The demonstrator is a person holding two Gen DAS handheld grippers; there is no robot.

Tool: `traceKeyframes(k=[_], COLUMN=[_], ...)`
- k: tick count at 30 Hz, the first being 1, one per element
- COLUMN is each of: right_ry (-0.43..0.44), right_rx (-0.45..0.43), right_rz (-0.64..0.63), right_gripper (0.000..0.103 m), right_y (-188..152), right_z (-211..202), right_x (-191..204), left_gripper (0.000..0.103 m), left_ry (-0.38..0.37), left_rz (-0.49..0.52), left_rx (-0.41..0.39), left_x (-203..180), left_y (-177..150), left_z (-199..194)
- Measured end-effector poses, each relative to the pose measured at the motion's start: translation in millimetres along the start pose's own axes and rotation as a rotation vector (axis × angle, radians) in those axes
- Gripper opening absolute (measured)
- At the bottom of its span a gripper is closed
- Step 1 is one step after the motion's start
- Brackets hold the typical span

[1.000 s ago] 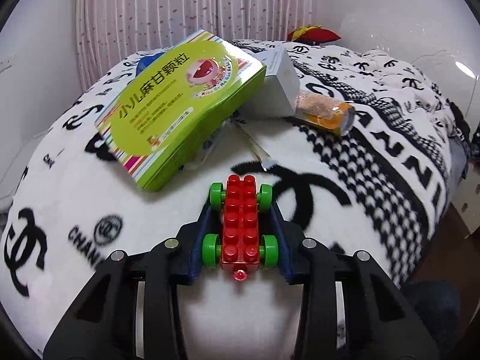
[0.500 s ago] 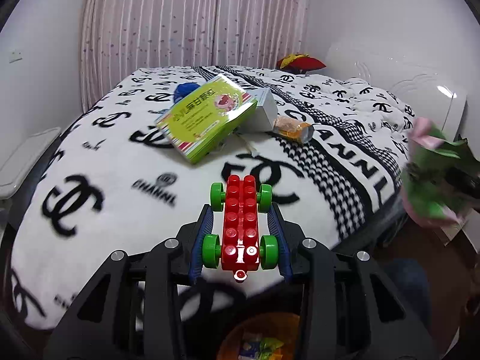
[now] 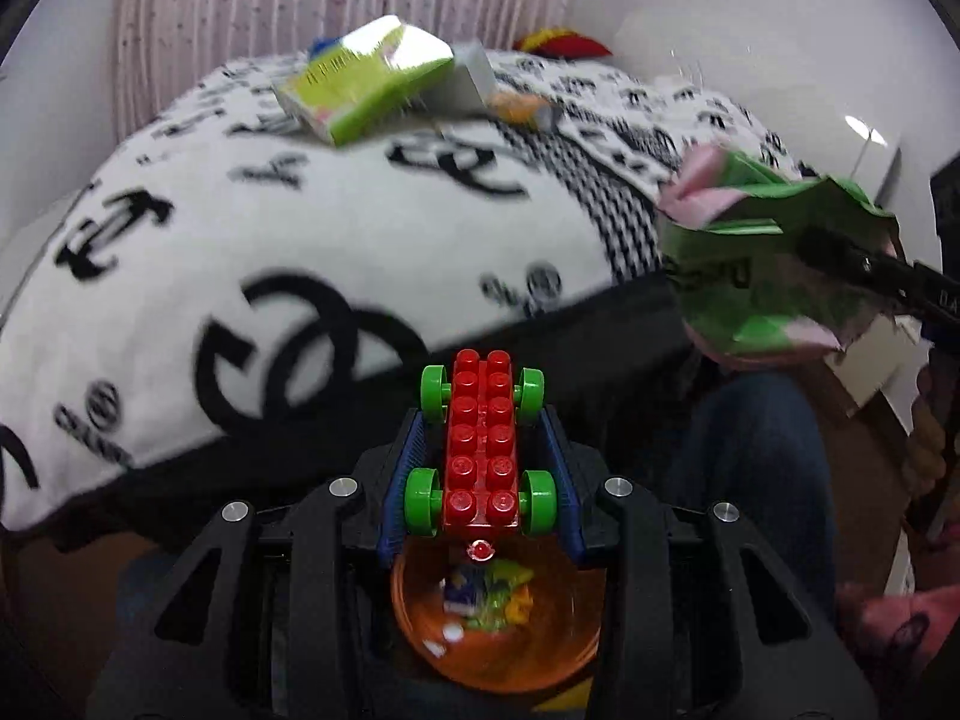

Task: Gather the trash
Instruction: 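Carry the toy car and wrapper toward the orange bucket with both grippers, then lower the toy car and wrapper into the orange bucket and open both grippers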

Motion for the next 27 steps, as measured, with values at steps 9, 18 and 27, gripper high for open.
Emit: traceKeyframes(k=[9, 18, 27], right_ry=[-0.022, -0.043, -0.041], right_rx=[0.173, 0.342, 0.48], right_rz=[-0.043, -0.108, -0.103], right_gripper=[0.041, 0.041, 0.041], right_y=[-51.9, -106.4, -149.3], right_z=[34.4, 70.7, 108.1], right_x=[8.1, 15.9, 13.3], left_gripper=[0.037, 0.037, 0.037], left_ry=[-0.023, 0.0, 0.038], left_rz=[-0.016, -0.061, -0.074], left_rx=[0.172, 0.351, 0.516], left_x=[-0.3, 7.3, 12.8], left_y=[-55.1, -100.3, -137.4], left_z=[38.3, 73.0, 110.5])
Point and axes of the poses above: each gripper's, at about its wrist camera, not at the fingertips, and z roughly the way its jaws point, x to its left, y to its top, the point moved 10 cm from there along z, roughly the way its jaws point, and after that the axes turned 8 degrees about -z, right-handed, at the moved point
